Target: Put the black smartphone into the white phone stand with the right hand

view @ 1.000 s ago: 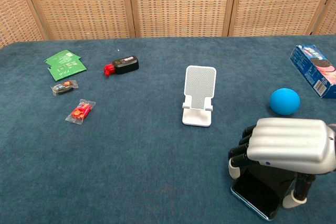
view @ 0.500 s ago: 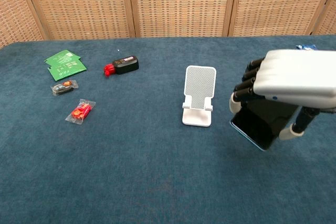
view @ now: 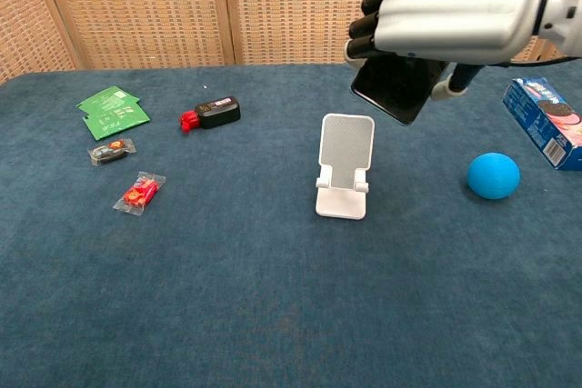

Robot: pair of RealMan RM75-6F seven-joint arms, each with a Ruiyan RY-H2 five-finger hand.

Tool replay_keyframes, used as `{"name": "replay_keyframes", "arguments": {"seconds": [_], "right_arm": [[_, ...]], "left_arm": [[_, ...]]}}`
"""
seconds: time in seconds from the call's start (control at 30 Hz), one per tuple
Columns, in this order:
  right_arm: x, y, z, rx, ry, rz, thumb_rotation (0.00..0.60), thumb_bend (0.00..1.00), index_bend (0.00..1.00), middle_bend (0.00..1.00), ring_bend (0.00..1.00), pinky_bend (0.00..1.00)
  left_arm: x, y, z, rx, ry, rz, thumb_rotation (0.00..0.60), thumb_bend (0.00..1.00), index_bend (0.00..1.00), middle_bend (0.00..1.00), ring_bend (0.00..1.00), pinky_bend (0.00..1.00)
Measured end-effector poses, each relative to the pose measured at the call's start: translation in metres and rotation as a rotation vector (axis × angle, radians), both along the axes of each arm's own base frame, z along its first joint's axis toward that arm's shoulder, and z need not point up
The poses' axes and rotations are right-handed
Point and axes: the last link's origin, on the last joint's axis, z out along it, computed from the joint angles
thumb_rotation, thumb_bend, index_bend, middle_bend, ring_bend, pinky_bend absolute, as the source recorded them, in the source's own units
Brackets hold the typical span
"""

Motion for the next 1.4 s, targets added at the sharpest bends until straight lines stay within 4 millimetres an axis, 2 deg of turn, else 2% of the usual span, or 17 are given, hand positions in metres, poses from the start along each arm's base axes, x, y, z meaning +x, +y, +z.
{"name": "replay_keyframes", "arguments": {"seconds": [0.17,0.23,0.5,0.9,1.3,1.33,1.4], "right_arm": [[0.019,-0.008,-0.024,-0.086,0.124,0.111,0.600,0.29,0.57,0.59,0.52,0.33],[0.027,-0.010,-0.041,-0.109,0.170,0.152,0.600,0.29,0.57,0.59,0.52,0.32],[0.034,-0.004,-0.074,-0.131,0.260,0.210,0.600,0.29,0.57,0.61,0.53,0.33],[0.017,-0.002,-0.097,-0.129,0.373,0.194,0.600,0.29,0.57,0.62,0.53,0.33],[0.006,0.003,-0.110,-0.094,0.410,0.170,0.600,0.29,0.56,0.61,0.53,0.33],[0.006,0.004,-0.111,-0.091,0.410,0.171,0.600,0.29,0.55,0.60,0.53,0.33],[0.006,0.005,-0.112,-0.087,0.411,0.173,0.600,0.28,0.46,0.55,0.51,0.32]], "left_arm": [[-0.006,0.004,0.001,-0.006,-0.010,0.021,0.600,0.00,0.00,0.00,0.00,0.00],[-0.007,0.005,0.002,-0.007,-0.014,0.025,0.600,0.00,0.00,0.00,0.00,0.00],[-0.011,0.009,0.003,-0.010,-0.019,0.037,0.600,0.00,0.00,0.00,0.00,0.00],[-0.010,0.012,0.001,-0.019,-0.016,0.035,0.600,0.00,0.00,0.00,0.00,0.00],[-0.012,0.014,0.001,-0.023,-0.017,0.046,0.600,0.00,0.00,0.00,0.00,0.00],[-0.012,0.014,0.001,-0.022,-0.016,0.047,0.600,0.00,0.00,0.00,0.00,0.00],[-0.012,0.014,0.001,-0.021,-0.017,0.047,0.600,0.00,0.00,0.00,0.00,0.00]]}}
